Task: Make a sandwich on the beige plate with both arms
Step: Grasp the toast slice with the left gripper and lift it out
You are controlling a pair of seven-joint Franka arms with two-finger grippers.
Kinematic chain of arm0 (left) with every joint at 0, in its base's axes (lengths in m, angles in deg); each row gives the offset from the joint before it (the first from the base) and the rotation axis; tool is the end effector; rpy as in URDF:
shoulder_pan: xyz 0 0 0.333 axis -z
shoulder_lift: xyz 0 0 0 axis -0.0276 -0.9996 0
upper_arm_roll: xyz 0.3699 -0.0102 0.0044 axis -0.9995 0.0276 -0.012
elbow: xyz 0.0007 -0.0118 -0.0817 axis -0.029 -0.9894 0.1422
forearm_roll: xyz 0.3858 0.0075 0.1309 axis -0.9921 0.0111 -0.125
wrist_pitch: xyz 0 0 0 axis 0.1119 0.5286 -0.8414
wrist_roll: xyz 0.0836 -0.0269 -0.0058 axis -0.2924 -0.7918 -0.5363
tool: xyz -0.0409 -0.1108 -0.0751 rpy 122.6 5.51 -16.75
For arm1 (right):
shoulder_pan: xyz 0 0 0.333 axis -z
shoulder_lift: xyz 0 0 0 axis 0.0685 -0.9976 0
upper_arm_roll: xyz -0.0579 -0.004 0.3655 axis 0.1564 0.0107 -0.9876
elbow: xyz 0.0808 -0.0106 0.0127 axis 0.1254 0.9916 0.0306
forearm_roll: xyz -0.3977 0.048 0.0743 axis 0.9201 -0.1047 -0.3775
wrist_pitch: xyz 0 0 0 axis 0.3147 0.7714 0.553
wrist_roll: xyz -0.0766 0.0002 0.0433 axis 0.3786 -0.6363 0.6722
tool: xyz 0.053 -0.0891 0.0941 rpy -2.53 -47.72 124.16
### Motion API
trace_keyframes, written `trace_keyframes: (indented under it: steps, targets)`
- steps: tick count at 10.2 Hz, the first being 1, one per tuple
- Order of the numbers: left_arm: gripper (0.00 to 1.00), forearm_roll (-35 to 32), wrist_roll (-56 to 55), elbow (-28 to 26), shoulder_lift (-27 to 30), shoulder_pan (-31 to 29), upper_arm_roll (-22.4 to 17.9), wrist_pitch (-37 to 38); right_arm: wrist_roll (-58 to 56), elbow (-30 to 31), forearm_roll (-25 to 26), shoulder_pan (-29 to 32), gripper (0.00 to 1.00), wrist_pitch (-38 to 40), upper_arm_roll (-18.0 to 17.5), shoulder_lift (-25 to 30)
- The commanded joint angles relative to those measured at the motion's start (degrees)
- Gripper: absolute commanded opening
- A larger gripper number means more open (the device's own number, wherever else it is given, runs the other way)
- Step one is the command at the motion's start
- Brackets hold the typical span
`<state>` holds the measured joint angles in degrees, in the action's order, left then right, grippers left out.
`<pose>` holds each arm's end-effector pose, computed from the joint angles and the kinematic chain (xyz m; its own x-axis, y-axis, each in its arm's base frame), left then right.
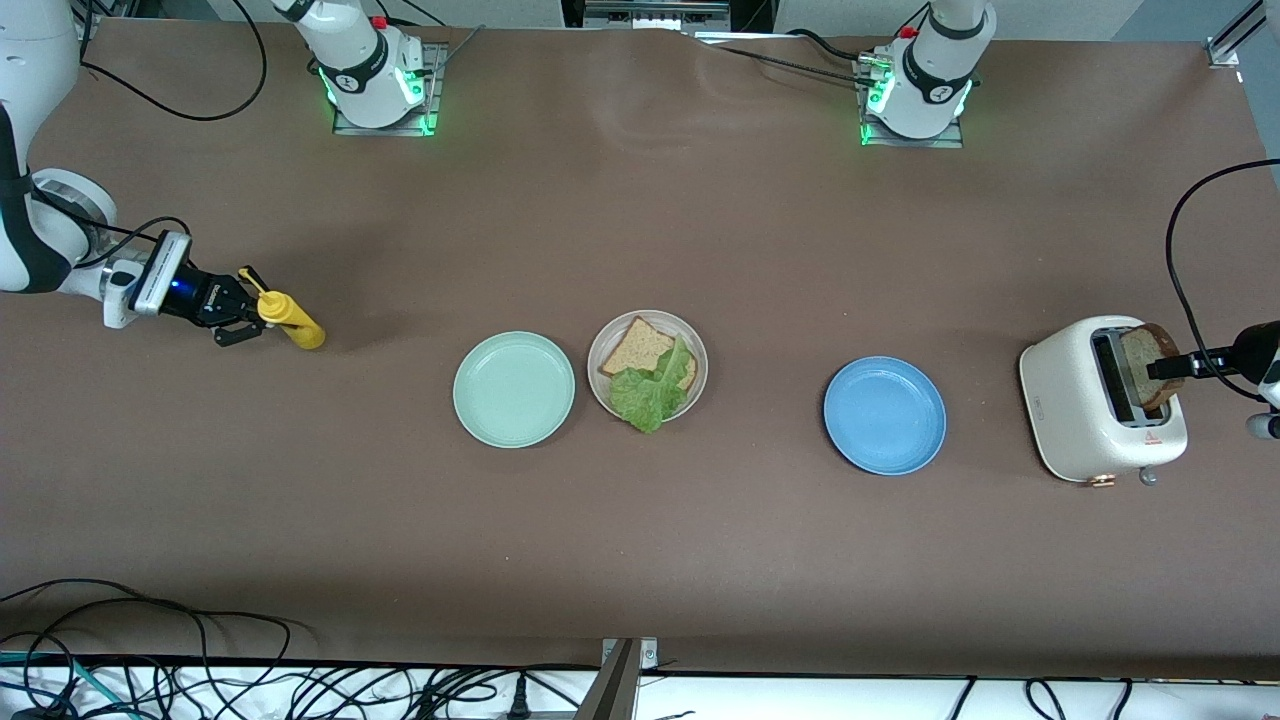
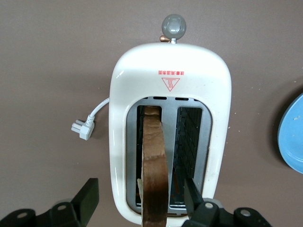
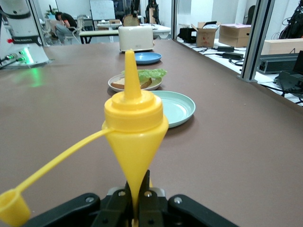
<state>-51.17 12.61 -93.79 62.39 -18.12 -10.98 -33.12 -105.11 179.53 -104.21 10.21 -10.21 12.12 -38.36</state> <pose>0.6589 0.2293 0.3835 0.9693 0.1398 -0.2023 0.1412 -0.9899 -0.0075 0.5225 -0.1458 0.2046 0.0896 0.3695 0.9249 0.9859 -0.1644 -0.0298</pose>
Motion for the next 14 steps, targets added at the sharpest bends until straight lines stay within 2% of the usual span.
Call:
trace_keyframes:
  steps: [1,6,9,10,14]
  targets:
    - [0.78,1.2,0.0,1.4,-1.0,-0.2,0.0,0.3,-2.7,-0.2,-1.8,1.1,0.00,2.8,0.1,-2.3]
    - [0.26,1.2,-0.3,1.2,-0.9,-0.2,0.1,0.8,-5.6,-0.1,-5.5,1.8,0.00,4.7,0.1,-4.9]
    - [0.10,1.2,0.1,1.3,-0.9,-0.2,0.1,0.8,-6.2,-0.1,-6.5,2.0,0.00,5.2,0.1,-5.5]
    - [0.01,1.2,0.3,1.3,-0.9,-0.2,0.1,0.8,-6.2,-0.1,-6.8,2.0,0.00,5.1,0.1,-5.9]
    - [0.00,1.0,0.3,2.0,1.8,-0.1,0.7,3.0,-6.3,-0.1,-7.1,2.0,0.00,5.1,0.1,-6.1]
